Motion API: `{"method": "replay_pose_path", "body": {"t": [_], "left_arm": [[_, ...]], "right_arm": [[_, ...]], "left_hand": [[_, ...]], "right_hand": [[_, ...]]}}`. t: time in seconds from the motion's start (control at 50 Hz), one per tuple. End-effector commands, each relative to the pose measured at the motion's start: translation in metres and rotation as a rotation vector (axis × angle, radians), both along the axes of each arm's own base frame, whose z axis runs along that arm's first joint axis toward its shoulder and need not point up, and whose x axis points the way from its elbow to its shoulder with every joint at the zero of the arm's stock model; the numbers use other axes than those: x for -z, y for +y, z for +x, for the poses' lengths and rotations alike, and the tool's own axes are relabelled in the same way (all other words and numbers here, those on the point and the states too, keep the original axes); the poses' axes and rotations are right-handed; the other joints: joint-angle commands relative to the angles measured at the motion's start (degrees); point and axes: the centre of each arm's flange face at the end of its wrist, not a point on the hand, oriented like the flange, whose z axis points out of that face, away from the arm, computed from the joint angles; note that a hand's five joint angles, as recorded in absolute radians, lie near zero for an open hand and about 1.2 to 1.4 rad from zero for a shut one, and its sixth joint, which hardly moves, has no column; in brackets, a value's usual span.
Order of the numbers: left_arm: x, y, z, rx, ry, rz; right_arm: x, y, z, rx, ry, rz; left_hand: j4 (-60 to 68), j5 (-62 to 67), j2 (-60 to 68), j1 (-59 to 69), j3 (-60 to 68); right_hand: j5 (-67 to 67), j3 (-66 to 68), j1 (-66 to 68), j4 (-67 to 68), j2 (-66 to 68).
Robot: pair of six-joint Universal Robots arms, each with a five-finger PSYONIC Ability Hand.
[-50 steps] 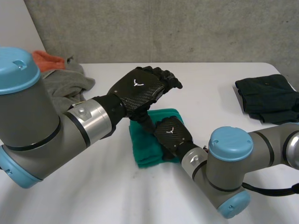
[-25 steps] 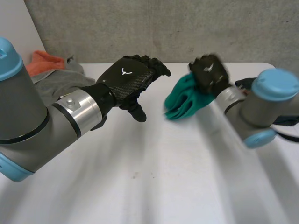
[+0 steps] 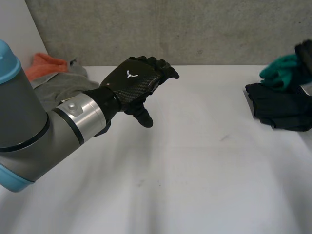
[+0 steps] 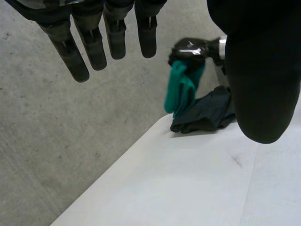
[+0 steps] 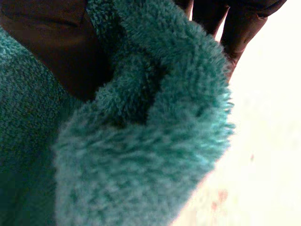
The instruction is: Fold the laundry.
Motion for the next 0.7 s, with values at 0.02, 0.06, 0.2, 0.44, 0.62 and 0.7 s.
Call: {"method": "replay_pose_path", "body": {"t": [0.02, 0.06, 0.2, 0.44, 0.62, 0.7], "left_arm": [[0.002, 0.0, 0.0, -0.013, -0.005, 0.004], [0.002, 0.0, 0.0, -0.013, -0.004, 0.003], [0.004, 0.001, 0.0, -0.011, -0.007, 0.013], [0.004, 0.019, -0.009, 0.038, -0.008, 0.017], [0.002, 0.032, -0.015, 0.077, -0.003, 0.012], [0.004, 0.04, -0.018, 0.102, -0.009, 0.018]], "right_arm": [[0.069, 0.02, -0.027, -0.051, 0.035, 0.142], [0.073, 0.025, -0.032, -0.056, 0.041, 0.142], [0.075, 0.038, -0.04, -0.067, 0.049, 0.158], [0.038, 0.067, -0.087, 0.081, -0.003, 0.237], [-0.001, 0.107, -0.123, 0.249, -0.096, 0.377], [-0.014, 0.124, -0.165, 0.464, -0.123, 0.454]], "left_hand": [[0.9, 1.8, 0.9, -0.8, 0.4], [0.9, 1.8, 0.9, -0.8, 0.4], [0.9, 1.8, 0.9, -0.8, 0.4], [0.9, 1.8, 0.9, -0.8, 0.4], [0.7, 1.6, 0.7, -1.0, 0.2], [0.7, 1.6, 0.7, -1.0, 0.2]], "right_hand": [[14.9, 12.3, 25.5, 11.9, 12.7], [14.9, 12.3, 25.5, 11.9, 12.7], [14.9, 12.3, 25.5, 11.9, 12.7], [-41.6, -44.2, -30.9, -44.6, -43.8], [-55.1, -57.7, -44.5, -58.1, -57.3], [-55.1, -57.7, -44.5, -58.1, -57.3]]}}
